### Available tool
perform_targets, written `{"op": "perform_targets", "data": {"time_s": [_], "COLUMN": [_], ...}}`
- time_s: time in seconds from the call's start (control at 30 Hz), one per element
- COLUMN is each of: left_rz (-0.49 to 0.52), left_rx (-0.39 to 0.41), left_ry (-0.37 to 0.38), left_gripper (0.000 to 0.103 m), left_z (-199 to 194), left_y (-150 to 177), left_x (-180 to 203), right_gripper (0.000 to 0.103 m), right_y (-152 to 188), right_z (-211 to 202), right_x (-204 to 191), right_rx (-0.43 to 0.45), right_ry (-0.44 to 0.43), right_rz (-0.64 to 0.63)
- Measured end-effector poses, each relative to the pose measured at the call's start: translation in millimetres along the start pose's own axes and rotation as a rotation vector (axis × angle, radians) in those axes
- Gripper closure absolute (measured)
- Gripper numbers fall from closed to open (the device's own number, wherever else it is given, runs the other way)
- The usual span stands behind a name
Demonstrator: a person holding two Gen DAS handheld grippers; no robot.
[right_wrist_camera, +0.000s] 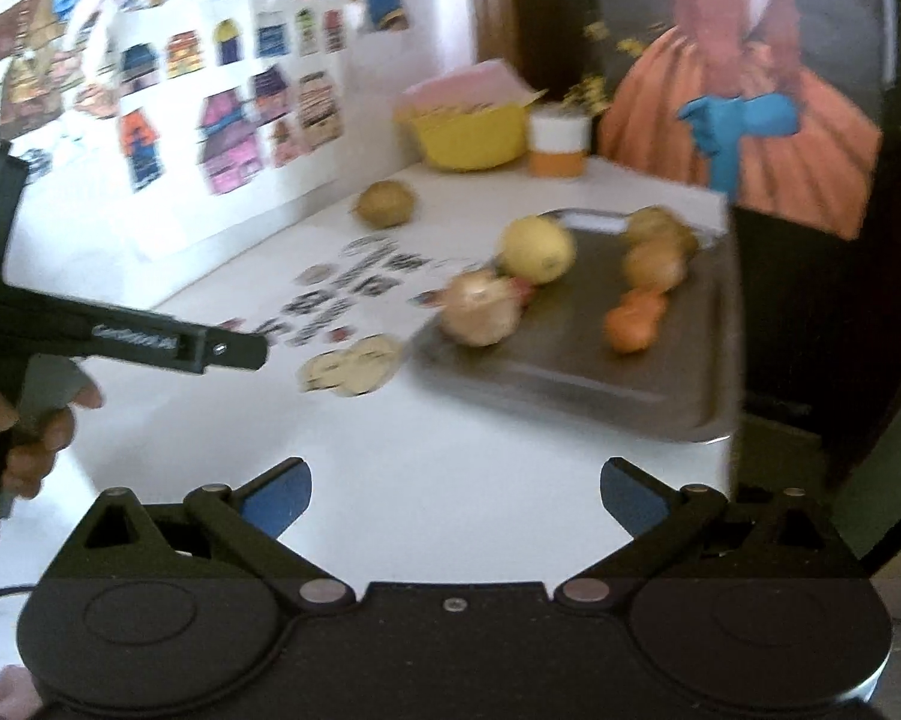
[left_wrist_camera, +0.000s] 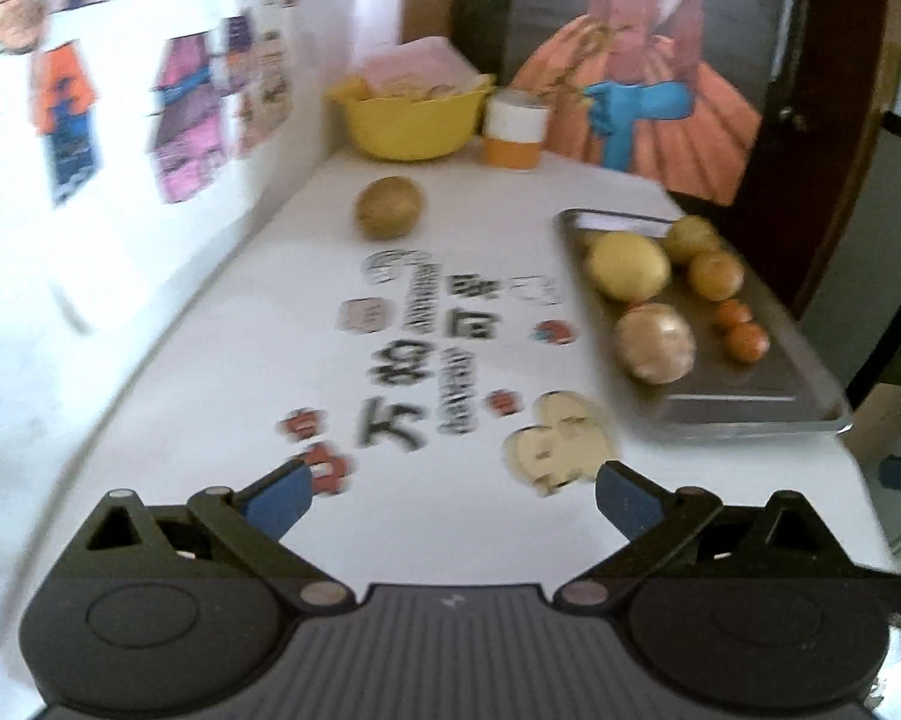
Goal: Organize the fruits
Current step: 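Open the left tool then the right tool over the tray and withdraw, then grasp the small brown kiwi-like fruit with the right tool while the left tool grasps the yellow-green pear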
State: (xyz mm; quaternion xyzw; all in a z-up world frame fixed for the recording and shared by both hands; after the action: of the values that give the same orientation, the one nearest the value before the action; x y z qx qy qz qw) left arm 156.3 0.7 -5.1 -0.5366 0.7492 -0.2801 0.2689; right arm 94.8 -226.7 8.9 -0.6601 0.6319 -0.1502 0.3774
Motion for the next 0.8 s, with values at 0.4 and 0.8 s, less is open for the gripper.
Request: {"op": "perform_targets", "data": {"time_s": [0.4,0.8], "left_rz": [-0.032,-0.012], "left_rx": [0.031,0.182], "left_ry": [-0.118,-0.152], "left_gripper": [0.001,0.001], "left_z": [-33,-18], "left_y": [-32,-110], "left_x": [-65,-84], "right_gripper": [0.001,0.001], "right_y": [-77,-258], "right_z": [-19,9], "right_x": [-98,-140], "right_rx": [0.005,-0.045], "right_ry": [-0.213,-0.296], "right_rz": [-0.206,-0.045]}}
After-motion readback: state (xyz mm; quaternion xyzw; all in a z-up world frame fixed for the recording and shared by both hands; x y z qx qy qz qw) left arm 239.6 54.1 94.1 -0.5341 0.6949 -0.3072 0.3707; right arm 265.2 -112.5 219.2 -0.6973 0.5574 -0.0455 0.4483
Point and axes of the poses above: each gripper's, at about its wrist camera, not at the fingertips, and z roughly the way its jaws point, x to its right, y to its underside, the point moved 4 cm from there along z, roughly the way its jaws point, and after that the axes turned 14 degrees about z, right-handed, at the moved point
